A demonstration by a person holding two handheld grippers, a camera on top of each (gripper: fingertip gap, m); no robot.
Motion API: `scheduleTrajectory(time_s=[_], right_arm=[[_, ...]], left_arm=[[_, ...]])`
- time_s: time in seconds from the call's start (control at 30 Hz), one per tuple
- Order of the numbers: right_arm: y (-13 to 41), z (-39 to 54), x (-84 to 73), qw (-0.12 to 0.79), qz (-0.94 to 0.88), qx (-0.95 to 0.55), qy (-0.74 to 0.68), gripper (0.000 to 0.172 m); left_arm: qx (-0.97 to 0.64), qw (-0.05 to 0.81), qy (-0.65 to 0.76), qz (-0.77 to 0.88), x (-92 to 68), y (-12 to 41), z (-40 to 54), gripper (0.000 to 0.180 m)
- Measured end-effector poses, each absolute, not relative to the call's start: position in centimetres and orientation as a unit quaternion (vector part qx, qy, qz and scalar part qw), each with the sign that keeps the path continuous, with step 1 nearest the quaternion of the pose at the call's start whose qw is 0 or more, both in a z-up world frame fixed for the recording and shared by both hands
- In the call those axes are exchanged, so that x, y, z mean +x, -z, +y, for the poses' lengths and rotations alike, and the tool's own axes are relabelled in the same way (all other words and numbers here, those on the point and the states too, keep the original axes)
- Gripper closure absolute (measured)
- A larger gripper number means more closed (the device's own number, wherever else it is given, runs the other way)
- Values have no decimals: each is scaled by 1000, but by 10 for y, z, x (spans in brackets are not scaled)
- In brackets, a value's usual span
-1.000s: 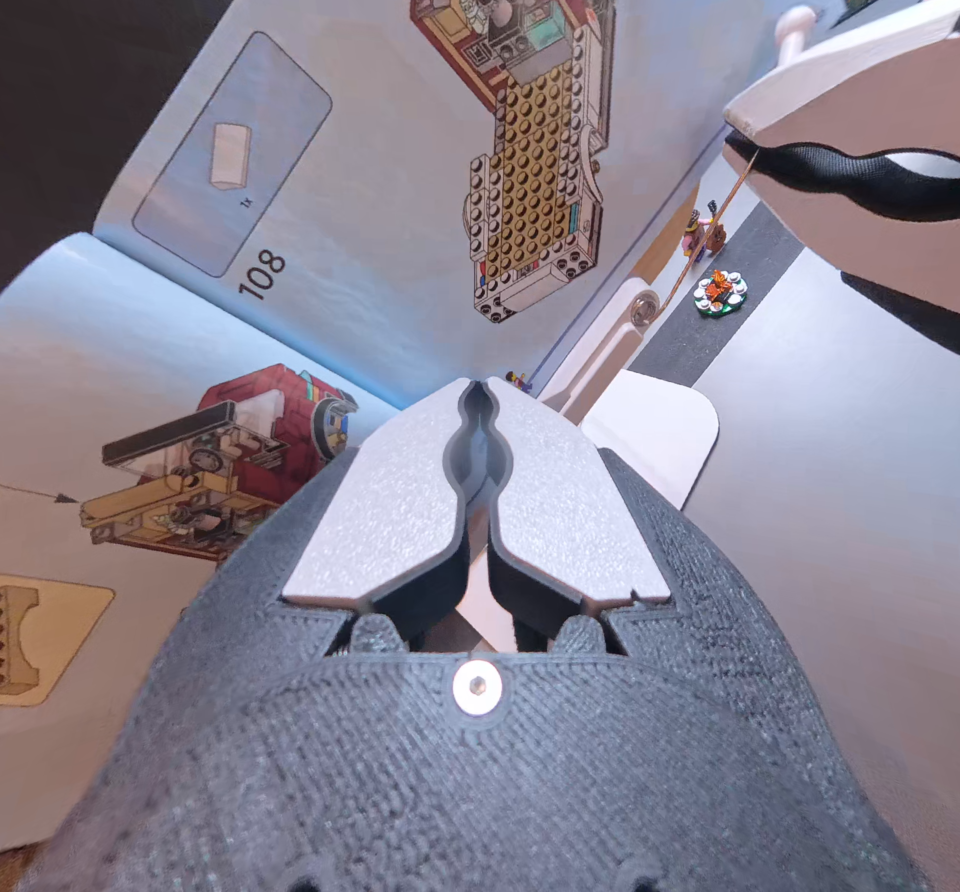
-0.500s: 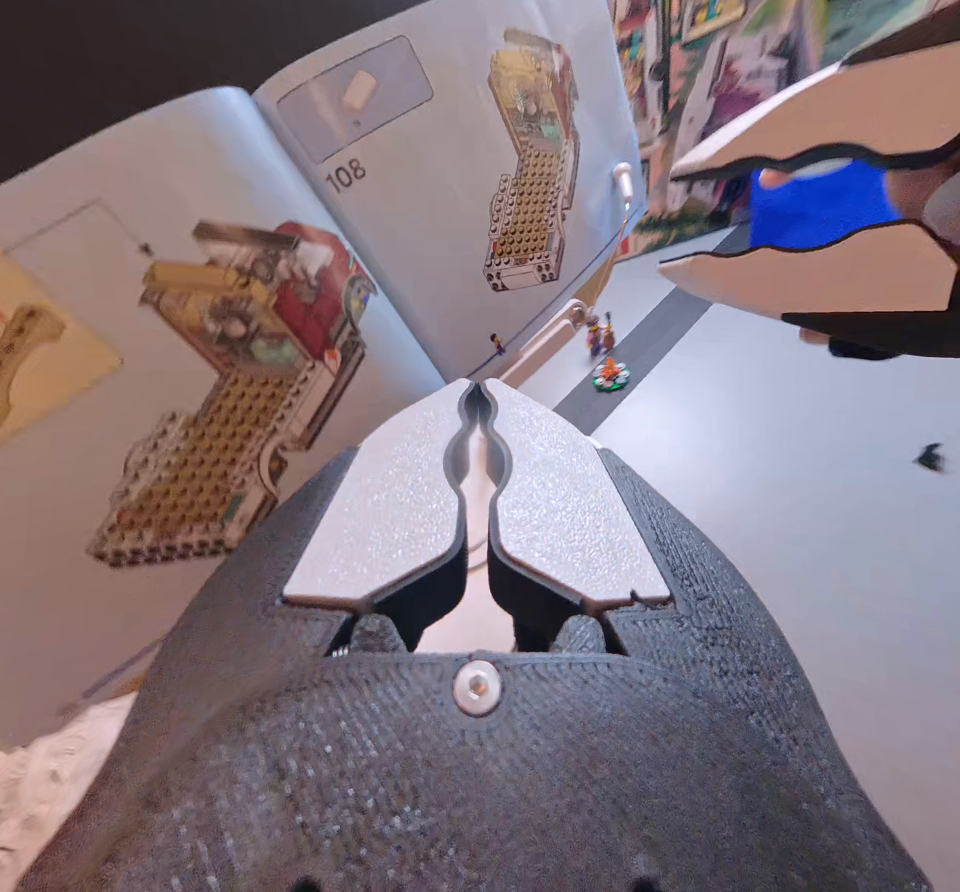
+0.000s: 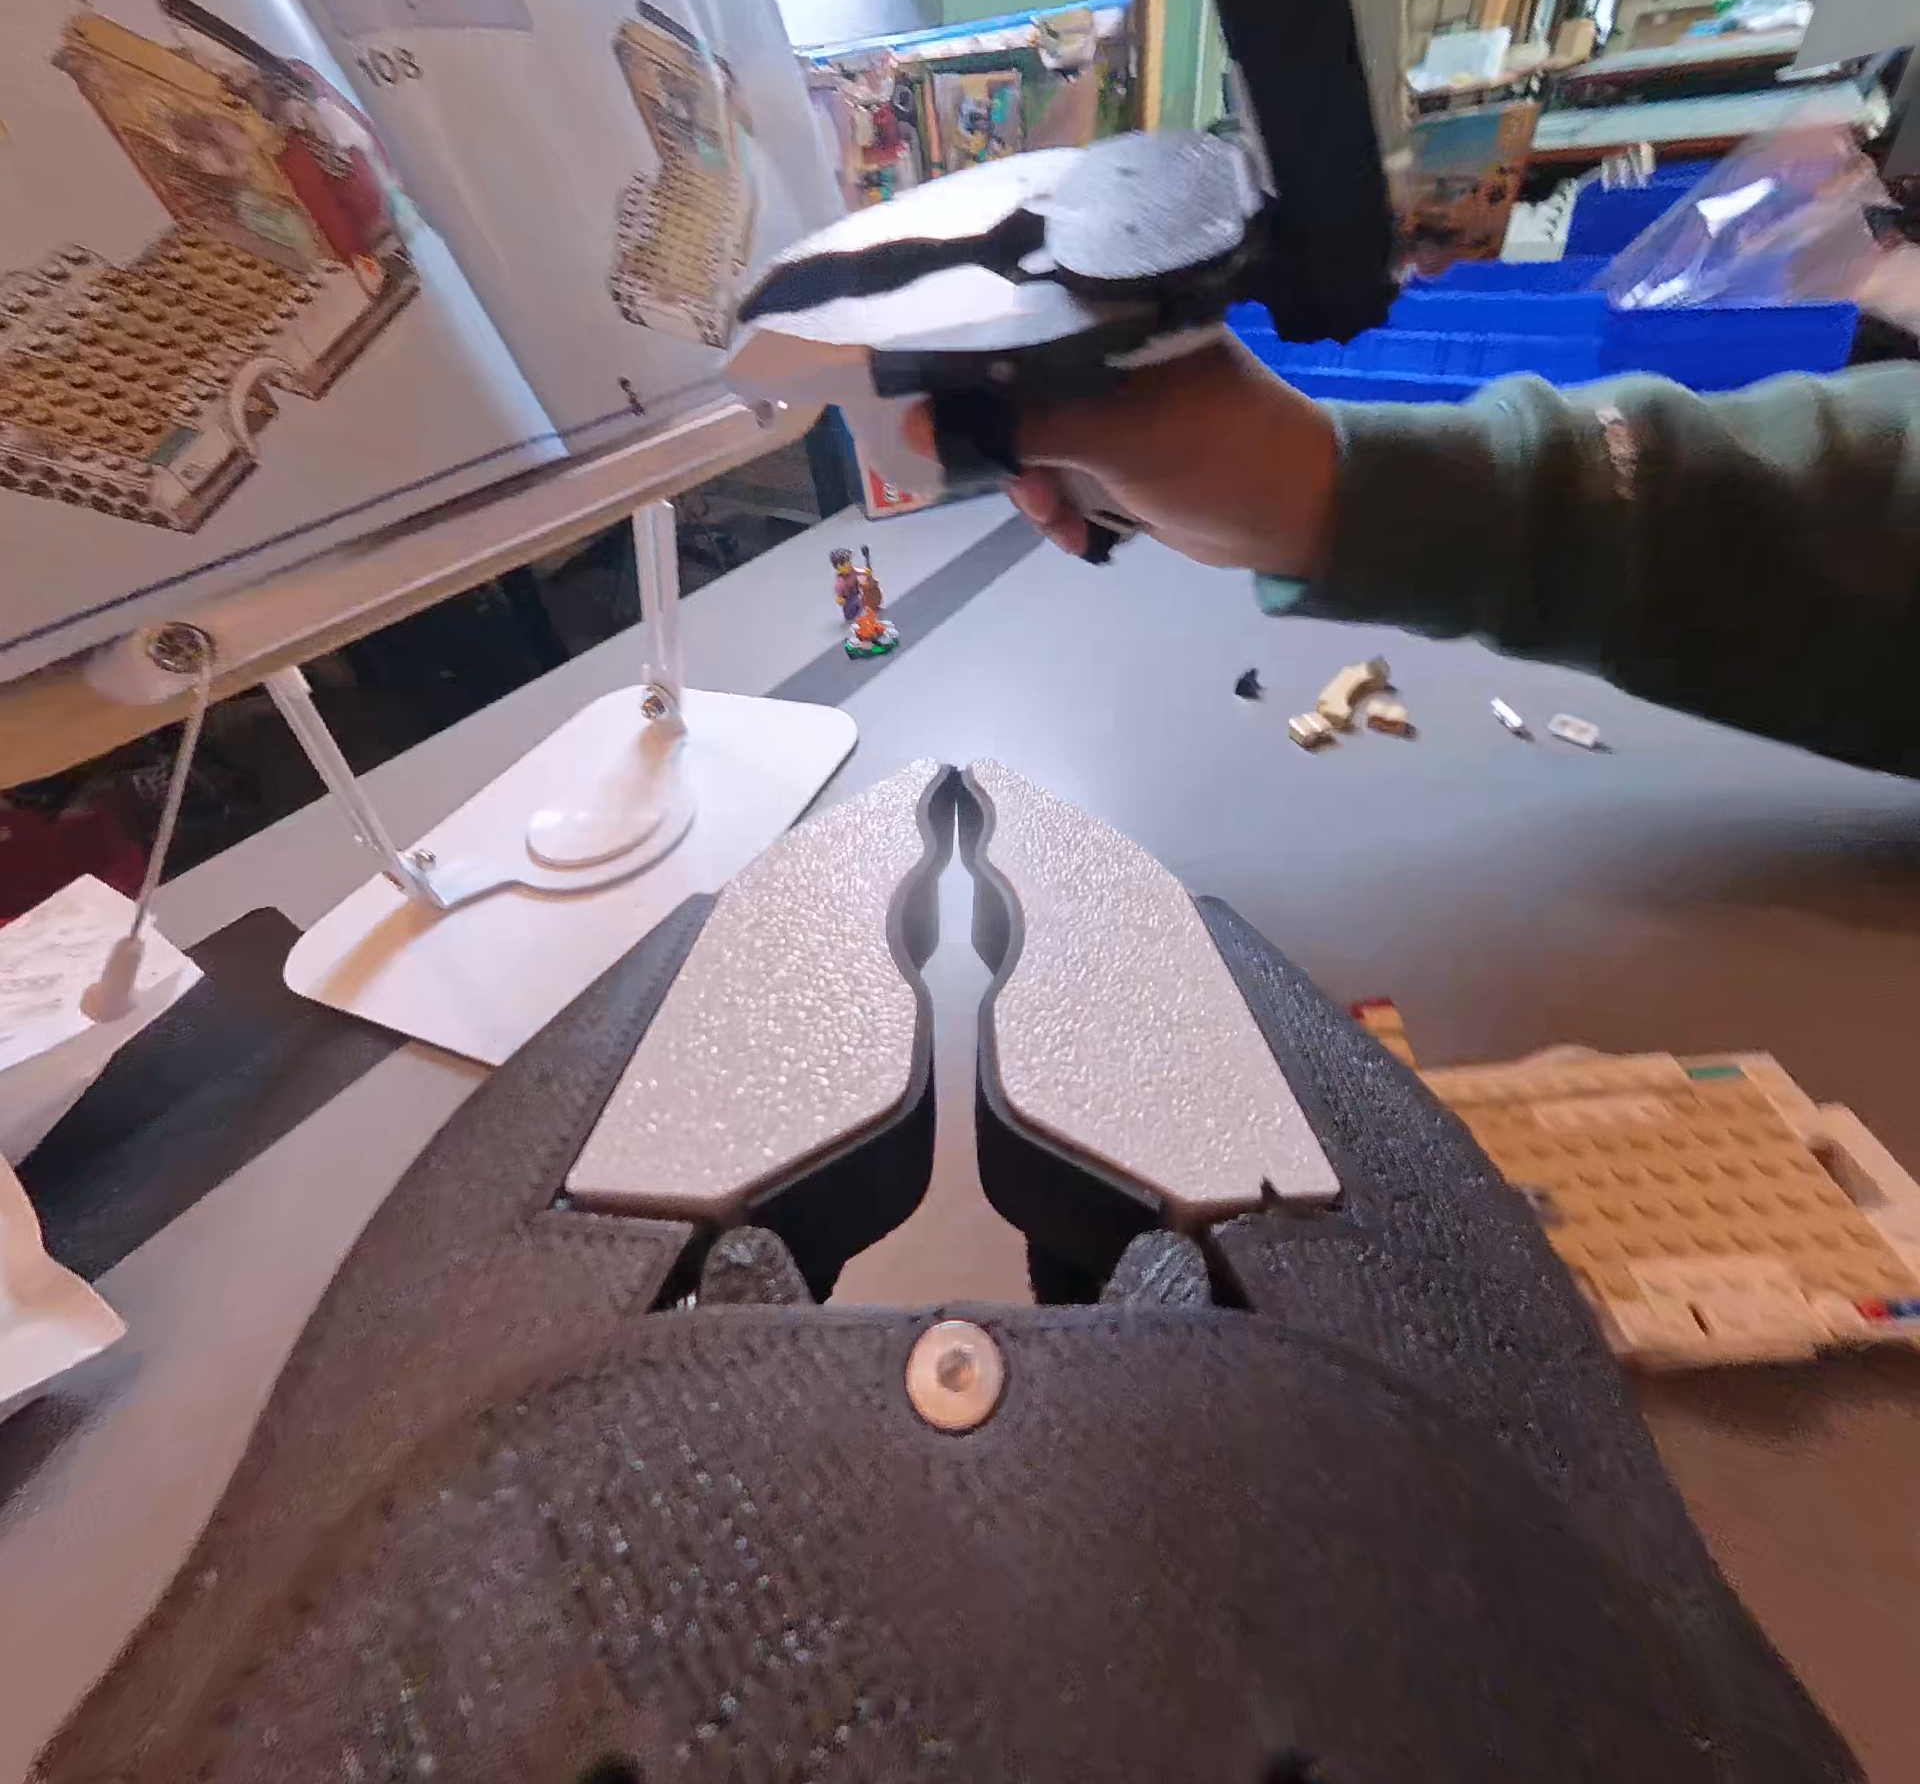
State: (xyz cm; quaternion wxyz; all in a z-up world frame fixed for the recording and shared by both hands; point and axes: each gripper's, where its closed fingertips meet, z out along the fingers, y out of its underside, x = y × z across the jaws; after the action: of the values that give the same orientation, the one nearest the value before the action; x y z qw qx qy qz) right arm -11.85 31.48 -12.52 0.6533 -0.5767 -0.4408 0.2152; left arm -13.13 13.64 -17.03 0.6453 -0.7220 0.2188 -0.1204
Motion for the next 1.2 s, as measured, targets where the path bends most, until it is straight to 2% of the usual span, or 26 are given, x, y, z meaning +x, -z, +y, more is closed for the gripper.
scheduleTrajectory(time_s=[0.1, 0.17, 0.37, 0.53, 0.6, 0.73, 1.0, 1.1, 1.2], right_arm=[[125, 304, -122, 640, -456, -569, -242, 147], [131, 277, -121, 609, -498, -552, -276, 148], [184, 141, -67, 423, -696, -463, -351, 149], [239, 60, 6, 317, -795, -424, -296, 141], [257, 40, 21, 320, -818, -402, -259, 136], [285, 12, 30, 342, -853, -346, -188, 137], [300, 13, 21, 381, -884, -261, -76, 160], [299, 10, 21, 363, -879, -286, -117, 161], [279, 9, 17, 335, -849, -344, -219, 161]], left_arm=[[-722, 626, 114, 272, -121, 182, 110, 180], [-724, 611, 114, 299, -116, 190, 95, 163], [-725, 580, 123, 351, -102, 207, 69, 152], [-703, 568, 118, 411, -83, 208, 57, 151], [-706, 559, 121, 419, -78, 214, 56, 150], [-699, 546, 134, 442, -65, 218, 48, 149], [-668, 491, 149, 539, -25, 239, 13, 144], [-650, 456, 136, 593, -14, 258, -4, 133], [-626, 454, 77, 629, -8, 270, -5, 126]])
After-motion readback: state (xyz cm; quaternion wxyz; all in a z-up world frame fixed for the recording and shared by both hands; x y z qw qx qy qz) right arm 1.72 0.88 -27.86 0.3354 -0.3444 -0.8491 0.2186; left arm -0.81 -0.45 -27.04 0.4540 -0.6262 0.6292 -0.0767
